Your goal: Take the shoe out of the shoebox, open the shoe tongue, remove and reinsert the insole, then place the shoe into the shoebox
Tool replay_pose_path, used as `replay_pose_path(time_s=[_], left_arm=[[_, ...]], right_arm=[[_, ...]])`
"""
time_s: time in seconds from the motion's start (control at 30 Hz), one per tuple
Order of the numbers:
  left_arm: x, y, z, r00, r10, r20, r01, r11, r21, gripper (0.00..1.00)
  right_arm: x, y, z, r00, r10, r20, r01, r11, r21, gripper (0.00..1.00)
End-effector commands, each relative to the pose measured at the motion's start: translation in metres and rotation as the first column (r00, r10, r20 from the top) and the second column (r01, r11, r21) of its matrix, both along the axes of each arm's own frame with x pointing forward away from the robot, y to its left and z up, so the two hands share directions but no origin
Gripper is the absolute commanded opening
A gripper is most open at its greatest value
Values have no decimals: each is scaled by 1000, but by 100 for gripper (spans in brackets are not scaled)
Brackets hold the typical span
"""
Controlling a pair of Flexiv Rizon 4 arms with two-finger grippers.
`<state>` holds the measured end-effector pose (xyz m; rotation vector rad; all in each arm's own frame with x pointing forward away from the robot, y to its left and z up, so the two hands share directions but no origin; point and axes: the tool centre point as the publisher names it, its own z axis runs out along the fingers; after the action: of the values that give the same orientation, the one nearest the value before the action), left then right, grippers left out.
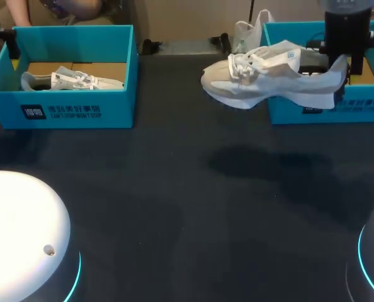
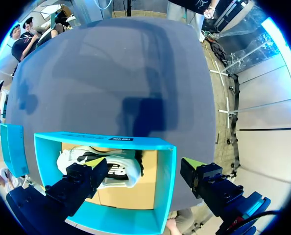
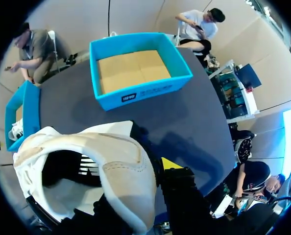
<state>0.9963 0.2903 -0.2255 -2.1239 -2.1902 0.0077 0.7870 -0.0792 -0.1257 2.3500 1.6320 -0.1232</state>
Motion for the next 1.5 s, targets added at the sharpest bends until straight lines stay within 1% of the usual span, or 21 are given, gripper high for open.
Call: replay_pose_path(time_s=[0.03, 0.07, 0.2, 0.27, 0.33, 0.4, 0.43, 0.47, 0.5, 0.53, 0.57, 1.0, 1.03, 1.1, 1.13, 1.17, 1.23, 1.27, 1.37, 1.5], left_arm=[[-1, 0, 0, 1000, -1, 1, 1, 1000, 1, 100], [-1, 0, 0, 1000, -1, 1, 1, 1000, 1, 100], [-1, 0, 0, 1000, -1, 1, 1, 1000, 1, 100], [-1, 0, 0, 1000, -1, 1, 1, 1000, 1, 100], [-1, 0, 0, 1000, -1, 1, 1, 1000, 1, 100], [-1, 0, 0, 1000, -1, 1, 1, 1000, 1, 100], [-1, 0, 0, 1000, -1, 1, 1, 1000, 1, 100], [-1, 0, 0, 1000, -1, 1, 1, 1000, 1, 100], [-1, 0, 0, 1000, -1, 1, 1, 1000, 1, 100], [-1, 0, 0, 1000, -1, 1, 1, 1000, 1, 100], [-1, 0, 0, 1000, -1, 1, 1, 1000, 1, 100], [-1, 0, 0, 1000, -1, 1, 1, 1000, 1, 100], [-1, 0, 0, 1000, -1, 1, 1, 1000, 1, 100], [-1, 0, 0, 1000, -1, 1, 1, 1000, 1, 100], [-1, 0, 0, 1000, -1, 1, 1, 1000, 1, 100], [-1, 0, 0, 1000, -1, 1, 1, 1000, 1, 100], [-1, 0, 0, 1000, -1, 1, 1, 1000, 1, 100], [-1, 0, 0, 1000, -1, 1, 1, 1000, 1, 100], [-1, 0, 0, 1000, -1, 1, 1, 1000, 1, 100], [-1, 0, 0, 1000, -1, 1, 1, 1000, 1, 100]], right_arm=[[-13, 32, -7, 998, 64, 28, -64, 998, 1, 0], [-18, 43, -13, 996, 86, 25, -86, 996, -10, 0], [-41, 84, -39, 989, 150, 13, -150, 989, 15, 0], [-50, 98, -53, 987, 161, -13, -161, 987, -10, 0], [-58, 109, -64, 985, 173, -15, -173, 985, 15, 0], [-66, 122, -75, 984, 179, -23, -179, 984, 5, 0], [-70, 130, -82, 981, 192, -32, -191, 981, 29, 0], [-74, 137, -87, 979, 198, -42, -198, 980, 19, 0], [-78, 144, -94, 978, 200, -53, -198, 980, 35, 0], [-83, 149, -100, 975, 215, -60, -211, 974, 78, 0], [-87, 151, -105, 973, 216, -77, -211, 975, 70, 0], [-87, 151, -105, 973, 216, -77, -211, 975, 70, 0], [-87, 155, -108, 972, 222, -78, -217, 974, 72, 0], [-85, 168, -128, 970, 216, -111, -212, 976, 48, 0], [-85, 172, -134, 968, 222, -118, -216, 975, 55, 0], [-85, 178, -147, 966, 230, -121, -225, 973, 61, 0], [-85, 184, -160, 962, 244, -124, -236, 969, 76, 0], [-85, 186, -169, 962, 250, -110, -241, 966, 92, 0], [-85, 191, -184, 961, 250, -121, -240, 966, 96, 0], [-83, 191, -199, 961, 246, -124, -235, 968, 92, 0]])
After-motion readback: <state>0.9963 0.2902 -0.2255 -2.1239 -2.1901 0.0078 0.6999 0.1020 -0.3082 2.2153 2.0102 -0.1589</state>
